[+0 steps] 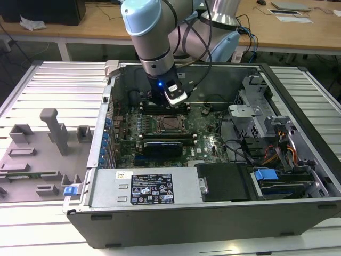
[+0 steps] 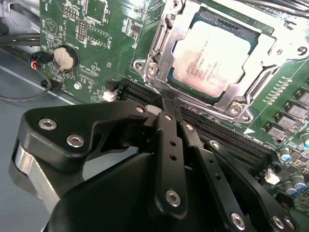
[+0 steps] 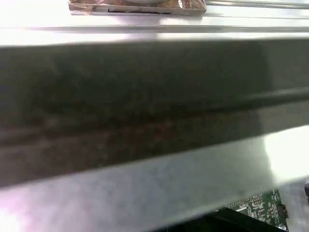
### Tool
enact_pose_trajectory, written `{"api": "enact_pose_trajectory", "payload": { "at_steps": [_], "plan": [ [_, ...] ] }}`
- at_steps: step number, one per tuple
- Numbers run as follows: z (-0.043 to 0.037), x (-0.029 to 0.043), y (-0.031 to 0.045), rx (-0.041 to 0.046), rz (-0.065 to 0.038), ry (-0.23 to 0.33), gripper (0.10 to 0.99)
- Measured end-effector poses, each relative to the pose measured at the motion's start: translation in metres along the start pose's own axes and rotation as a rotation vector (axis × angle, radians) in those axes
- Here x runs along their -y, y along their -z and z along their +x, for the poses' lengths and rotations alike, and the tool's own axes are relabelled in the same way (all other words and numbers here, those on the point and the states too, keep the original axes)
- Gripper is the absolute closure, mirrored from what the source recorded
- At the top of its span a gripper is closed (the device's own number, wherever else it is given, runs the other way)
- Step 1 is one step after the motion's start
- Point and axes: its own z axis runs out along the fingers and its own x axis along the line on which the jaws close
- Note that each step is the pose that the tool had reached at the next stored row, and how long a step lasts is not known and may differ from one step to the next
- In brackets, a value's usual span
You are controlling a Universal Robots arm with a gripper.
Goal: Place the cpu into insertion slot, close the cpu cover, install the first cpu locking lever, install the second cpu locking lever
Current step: 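Install the first cpu locking lever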
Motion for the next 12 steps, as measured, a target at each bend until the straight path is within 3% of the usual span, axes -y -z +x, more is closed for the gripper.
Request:
{"api": "enact_pose_trajectory", "payload": {
  "at_steps": [12],
  "plan": [
    [-0.0006, 0.0024, -0.002, 0.0002, 0.0, -0.001, 0.98]
  ]
}}
